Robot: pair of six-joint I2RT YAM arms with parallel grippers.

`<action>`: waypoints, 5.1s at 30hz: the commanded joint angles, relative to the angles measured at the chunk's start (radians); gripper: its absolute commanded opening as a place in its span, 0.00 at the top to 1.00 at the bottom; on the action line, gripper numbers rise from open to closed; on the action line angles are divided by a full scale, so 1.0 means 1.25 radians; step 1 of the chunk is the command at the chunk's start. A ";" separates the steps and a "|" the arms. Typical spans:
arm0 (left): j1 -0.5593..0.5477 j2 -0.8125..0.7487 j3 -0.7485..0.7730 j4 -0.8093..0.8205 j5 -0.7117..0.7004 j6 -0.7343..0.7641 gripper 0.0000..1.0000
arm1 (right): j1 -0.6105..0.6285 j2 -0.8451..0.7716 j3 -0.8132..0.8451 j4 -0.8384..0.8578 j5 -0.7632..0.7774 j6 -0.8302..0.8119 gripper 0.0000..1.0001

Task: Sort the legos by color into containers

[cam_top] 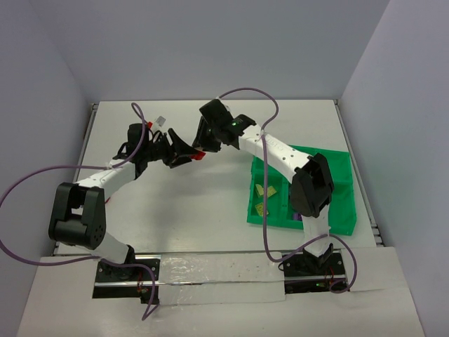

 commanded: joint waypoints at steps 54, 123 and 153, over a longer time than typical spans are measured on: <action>-0.009 -0.082 -0.020 -0.042 -0.028 0.035 1.00 | -0.277 -0.368 -0.385 -0.043 0.278 -0.134 0.99; -0.048 -0.097 0.129 -0.269 0.010 0.144 1.00 | 0.047 -0.251 -0.458 0.572 -0.289 -0.836 0.54; -0.036 -0.119 0.215 -0.347 -0.105 0.185 0.01 | 0.000 -0.311 -0.547 0.570 -0.235 -0.734 1.00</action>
